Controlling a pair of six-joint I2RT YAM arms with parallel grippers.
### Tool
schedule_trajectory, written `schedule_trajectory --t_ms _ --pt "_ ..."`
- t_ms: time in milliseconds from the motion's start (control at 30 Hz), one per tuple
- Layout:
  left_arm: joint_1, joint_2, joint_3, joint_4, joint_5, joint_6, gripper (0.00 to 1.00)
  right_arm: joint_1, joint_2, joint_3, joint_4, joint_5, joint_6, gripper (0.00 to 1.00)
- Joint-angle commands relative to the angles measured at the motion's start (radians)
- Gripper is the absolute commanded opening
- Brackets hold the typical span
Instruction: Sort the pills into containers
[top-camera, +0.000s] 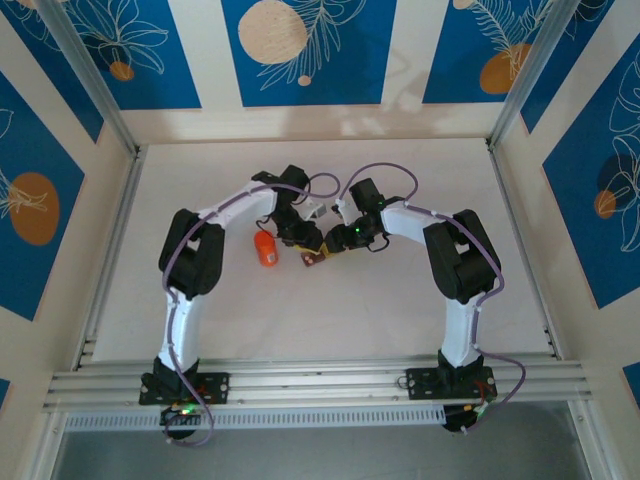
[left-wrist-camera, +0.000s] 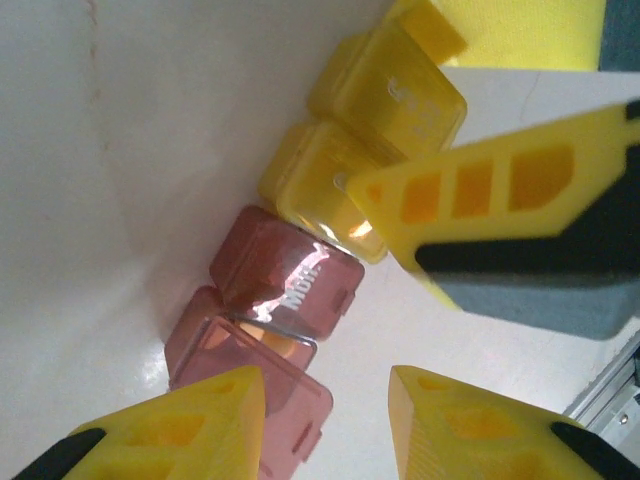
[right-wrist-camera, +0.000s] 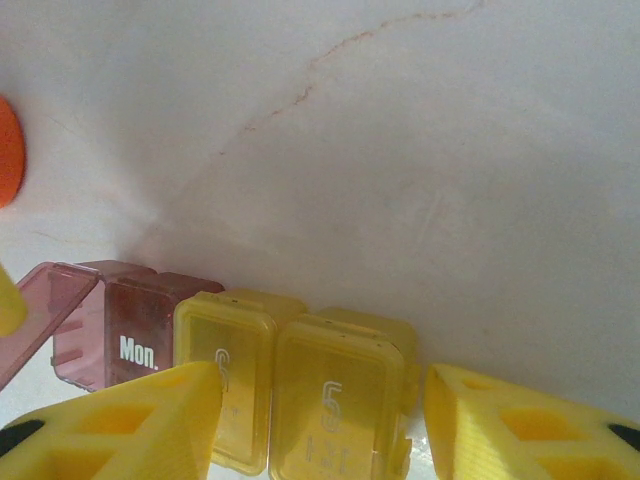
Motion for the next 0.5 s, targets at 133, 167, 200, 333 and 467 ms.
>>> schedule_trajectory --t_ms 133,167,200,333,467 --pt "-0.013 -0.08 -0.072 0.036 0.018 -0.02 0.38 -0.005 0.035 0.005 -0.035 0.03 0.006 0.55" --pt "-0.017 -0.08 -0.077 0.043 0.022 -0.025 0.38 -0.006 0.035 0.005 -0.037 0.028 0.007 0.55" --pt "-0.019 -0.079 -0.078 0.049 0.024 -0.029 0.38 -0.006 0.035 0.005 -0.036 0.028 0.006 0.55" --pt "-0.038 -0.065 -0.08 0.061 0.026 -0.037 0.38 -0.006 0.034 0.004 -0.037 0.026 0.006 0.55" --pt "-0.047 -0.052 -0.08 0.077 0.015 -0.048 0.38 -0.005 0.03 0.002 -0.036 0.028 0.005 0.55"
